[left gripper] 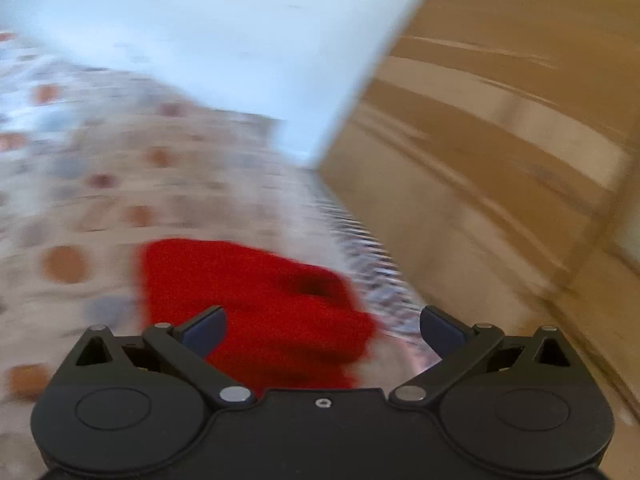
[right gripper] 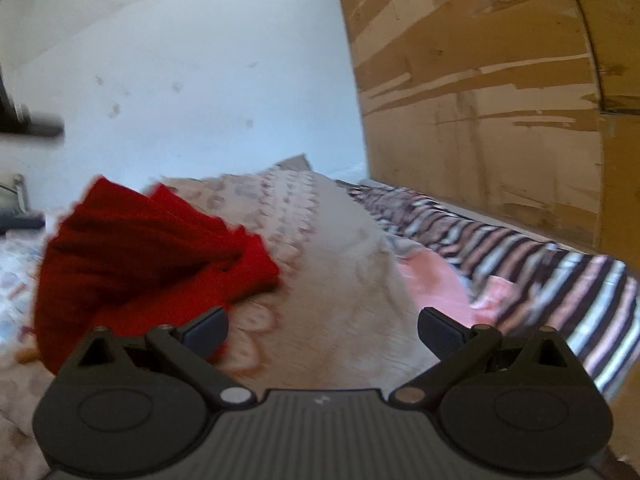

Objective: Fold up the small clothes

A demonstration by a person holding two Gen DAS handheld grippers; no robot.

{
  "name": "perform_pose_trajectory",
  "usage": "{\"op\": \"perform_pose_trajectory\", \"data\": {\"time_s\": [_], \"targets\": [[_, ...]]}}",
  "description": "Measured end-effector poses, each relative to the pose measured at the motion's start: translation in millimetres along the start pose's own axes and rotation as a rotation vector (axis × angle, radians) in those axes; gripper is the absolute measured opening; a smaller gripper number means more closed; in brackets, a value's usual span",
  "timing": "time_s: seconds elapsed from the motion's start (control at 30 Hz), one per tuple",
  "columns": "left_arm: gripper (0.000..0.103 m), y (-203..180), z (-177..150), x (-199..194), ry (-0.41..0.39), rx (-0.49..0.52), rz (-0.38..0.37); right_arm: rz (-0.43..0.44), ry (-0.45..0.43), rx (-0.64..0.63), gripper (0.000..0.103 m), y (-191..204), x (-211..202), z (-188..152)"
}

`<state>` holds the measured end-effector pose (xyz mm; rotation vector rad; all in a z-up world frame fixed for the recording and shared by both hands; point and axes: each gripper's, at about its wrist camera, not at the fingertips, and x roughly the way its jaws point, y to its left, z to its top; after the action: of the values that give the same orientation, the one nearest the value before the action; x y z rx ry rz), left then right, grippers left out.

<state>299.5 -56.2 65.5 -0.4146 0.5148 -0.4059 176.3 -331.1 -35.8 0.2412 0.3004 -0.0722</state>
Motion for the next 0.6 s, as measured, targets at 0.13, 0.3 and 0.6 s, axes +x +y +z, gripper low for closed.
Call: {"op": "perform_pose_trajectory", "data": {"time_s": [0.13,0.3,0.6], "targets": [[0.102,36,0,-3,-0.005,-0.100,0.160,0.124,-0.006,0.056,0.103,16,6,17],[0.102,79,-16,-5,0.029,-0.239,0.257,0.269,0.025,0.184,0.103,33,22,44],[0.102,109,-45,6,0.131,-0.327,0.259,0.262,0.125,0.337,0.103,81,63,73]]}}
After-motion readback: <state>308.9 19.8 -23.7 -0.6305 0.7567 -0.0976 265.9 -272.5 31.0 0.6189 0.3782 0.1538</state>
